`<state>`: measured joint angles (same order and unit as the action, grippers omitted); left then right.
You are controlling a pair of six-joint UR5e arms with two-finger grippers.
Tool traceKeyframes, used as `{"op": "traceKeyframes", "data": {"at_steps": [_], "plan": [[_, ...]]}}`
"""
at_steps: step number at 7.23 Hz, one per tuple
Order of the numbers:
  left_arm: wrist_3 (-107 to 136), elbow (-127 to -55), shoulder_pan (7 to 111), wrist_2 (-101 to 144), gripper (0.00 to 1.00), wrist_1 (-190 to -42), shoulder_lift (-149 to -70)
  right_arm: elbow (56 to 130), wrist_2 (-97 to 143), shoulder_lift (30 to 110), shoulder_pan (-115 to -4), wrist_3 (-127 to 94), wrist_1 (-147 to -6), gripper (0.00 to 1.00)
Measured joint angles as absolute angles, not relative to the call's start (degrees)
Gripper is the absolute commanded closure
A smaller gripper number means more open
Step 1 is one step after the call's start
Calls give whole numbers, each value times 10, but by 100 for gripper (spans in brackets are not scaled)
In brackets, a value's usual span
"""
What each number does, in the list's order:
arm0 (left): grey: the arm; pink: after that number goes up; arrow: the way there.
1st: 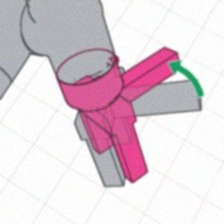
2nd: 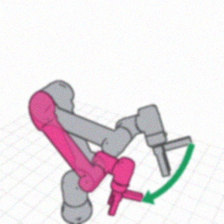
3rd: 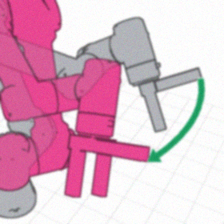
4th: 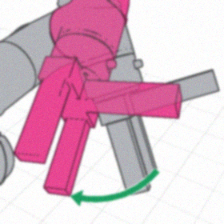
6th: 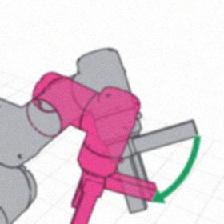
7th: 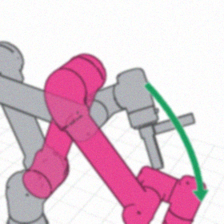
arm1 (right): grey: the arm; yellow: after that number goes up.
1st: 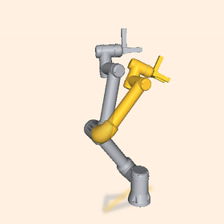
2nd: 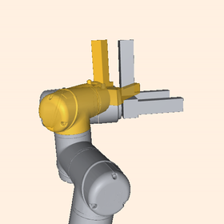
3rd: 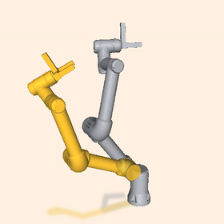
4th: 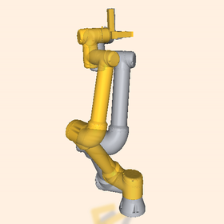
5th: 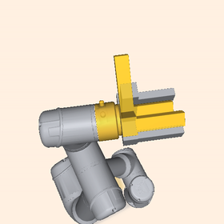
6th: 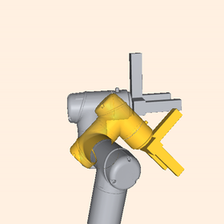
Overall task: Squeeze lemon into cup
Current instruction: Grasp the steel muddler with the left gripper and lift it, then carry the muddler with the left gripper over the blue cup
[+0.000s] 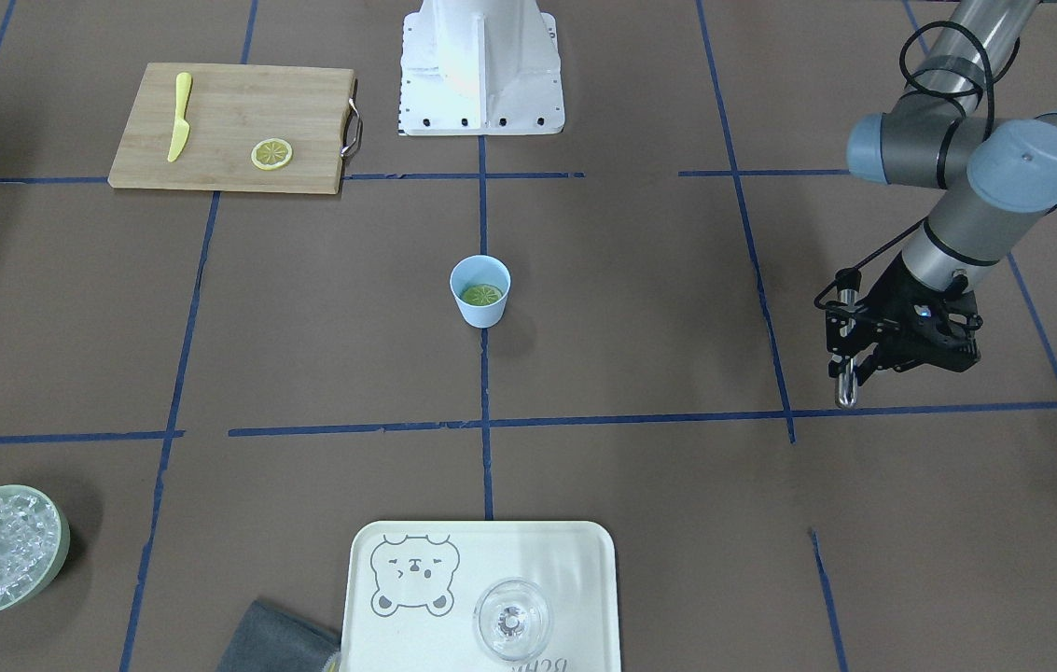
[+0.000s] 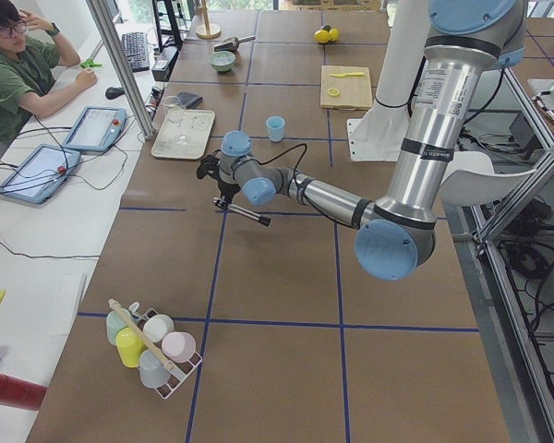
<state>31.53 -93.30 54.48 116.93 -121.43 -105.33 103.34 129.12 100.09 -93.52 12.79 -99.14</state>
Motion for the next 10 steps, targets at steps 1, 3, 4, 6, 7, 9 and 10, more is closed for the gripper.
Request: {"op": "traceKeyframes", "data": {"at_steps": [1,3,4,6,7,9,10], "plan": [[278,-946,545,1154,100,-1232,-1070,1033,1291,1004,-935,128,-991,0],[240,-971,545,1125,100,-1265,-1104,1032,1291,1009,-937,127,-991,0],[239,-979,543,1087,100,-1318,-1111,1032,1291,1009,-941,127,-991,0],[245,-971,526,1028,100,-1500,-1115,1034,1291,1010,-951,127,-991,0],[244,-968,510,1024,100,-1573,-1123,1035,1291,1009,-956,126,-991,0],[245,-958,468,1026,100,-1701,-1148,1035,1291,1009,-967,125,-991,0],[246,-940,448,1026,100,-1771,-1162,1035,1291,1009,-969,124,-991,0]]}}
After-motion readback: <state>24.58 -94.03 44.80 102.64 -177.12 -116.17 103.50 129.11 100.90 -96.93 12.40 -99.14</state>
